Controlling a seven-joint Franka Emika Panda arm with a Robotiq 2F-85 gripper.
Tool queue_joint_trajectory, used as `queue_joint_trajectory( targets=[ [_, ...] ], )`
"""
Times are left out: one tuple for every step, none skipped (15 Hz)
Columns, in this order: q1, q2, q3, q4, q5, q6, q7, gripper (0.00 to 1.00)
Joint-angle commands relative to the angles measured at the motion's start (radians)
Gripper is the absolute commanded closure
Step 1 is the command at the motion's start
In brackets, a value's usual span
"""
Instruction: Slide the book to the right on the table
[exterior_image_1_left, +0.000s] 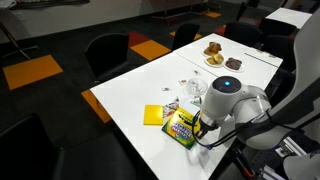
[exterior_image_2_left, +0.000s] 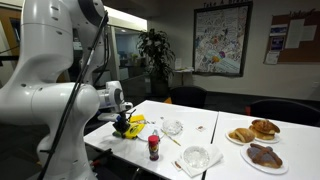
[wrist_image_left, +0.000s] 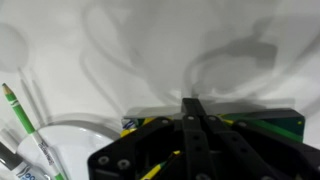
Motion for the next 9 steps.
queue_joint_trajectory(
  targets=[
    [0.069,-0.019,-0.109,-0.002,-0.079,0.051,0.069,1.0],
    [0.082,-0.015,-0.129,0.005,-0.093,0.063,0.081,1.0],
    [0.097,-0.009,-0.148,0.015,-0.104,0.07,0.093,1.0],
    [0.112,-0.005,-0.164,0.022,-0.112,0.079,0.101,1.0],
    [0.126,-0.002,-0.179,0.03,-0.118,0.083,0.109,1.0],
    [0.137,-0.001,-0.19,0.036,-0.121,0.086,0.115,1.0],
    [0.141,-0.005,-0.191,0.038,-0.117,0.089,0.115,1.0],
    [0.125,-0.017,-0.167,0.034,-0.095,0.092,0.1,1.0],
    [0.099,-0.043,-0.123,0.022,-0.06,0.082,0.081,1.0]
  ],
)
